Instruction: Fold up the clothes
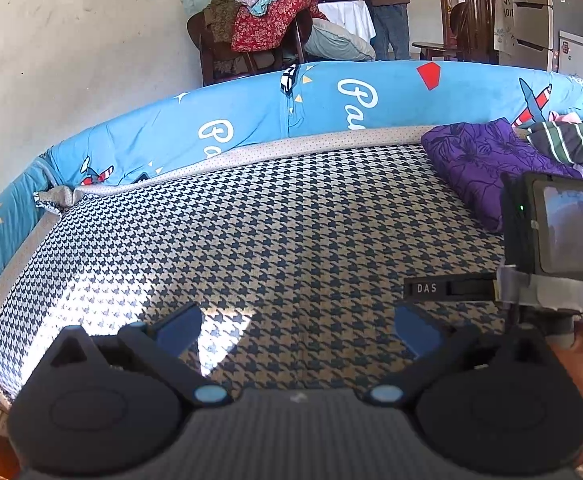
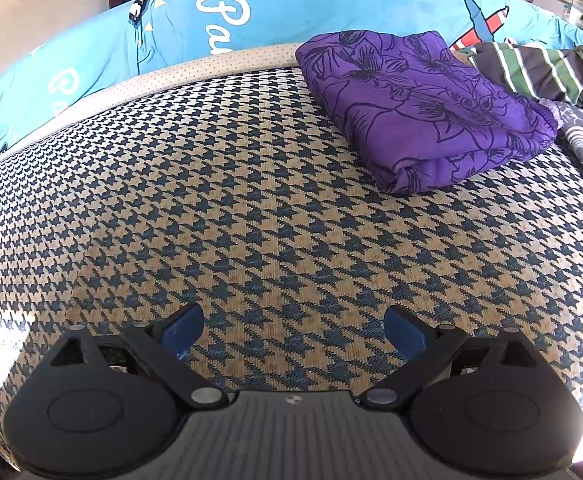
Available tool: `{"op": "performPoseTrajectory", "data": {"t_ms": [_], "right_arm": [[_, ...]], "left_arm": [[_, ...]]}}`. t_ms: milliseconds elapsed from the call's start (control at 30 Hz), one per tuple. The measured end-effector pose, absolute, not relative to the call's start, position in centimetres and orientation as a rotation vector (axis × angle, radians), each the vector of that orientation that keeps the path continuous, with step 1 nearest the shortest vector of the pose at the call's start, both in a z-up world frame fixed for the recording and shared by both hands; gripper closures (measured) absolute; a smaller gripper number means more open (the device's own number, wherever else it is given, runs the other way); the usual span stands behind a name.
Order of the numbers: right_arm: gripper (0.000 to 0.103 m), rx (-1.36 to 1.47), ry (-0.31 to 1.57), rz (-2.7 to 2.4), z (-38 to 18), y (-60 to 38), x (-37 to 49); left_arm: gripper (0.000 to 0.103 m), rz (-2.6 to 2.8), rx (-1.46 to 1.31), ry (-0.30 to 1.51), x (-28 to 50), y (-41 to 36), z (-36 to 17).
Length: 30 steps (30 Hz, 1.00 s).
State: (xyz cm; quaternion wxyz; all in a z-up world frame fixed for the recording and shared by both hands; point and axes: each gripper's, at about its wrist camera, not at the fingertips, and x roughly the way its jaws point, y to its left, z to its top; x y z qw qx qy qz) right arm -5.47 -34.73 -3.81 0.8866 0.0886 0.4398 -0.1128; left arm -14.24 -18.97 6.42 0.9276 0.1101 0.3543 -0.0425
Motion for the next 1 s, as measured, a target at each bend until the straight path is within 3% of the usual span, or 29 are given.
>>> {"op": "performPoseTrajectory", "data": {"t_ms": [433, 1000], "right_arm": [[0.006, 0.192, 0.749, -0.123, -1.7, -33.9, -7.4], [0.006, 0.104, 0.723, -0.156, -1.7, -33.4, -8.1]], "left_arm": [[0.0, -0.148, 0.244, 0.664, -16.0, -19.6, 7.5], [0.0, -0.288, 0.267, 0.711, -17.2, -20.9, 7.4]]}}
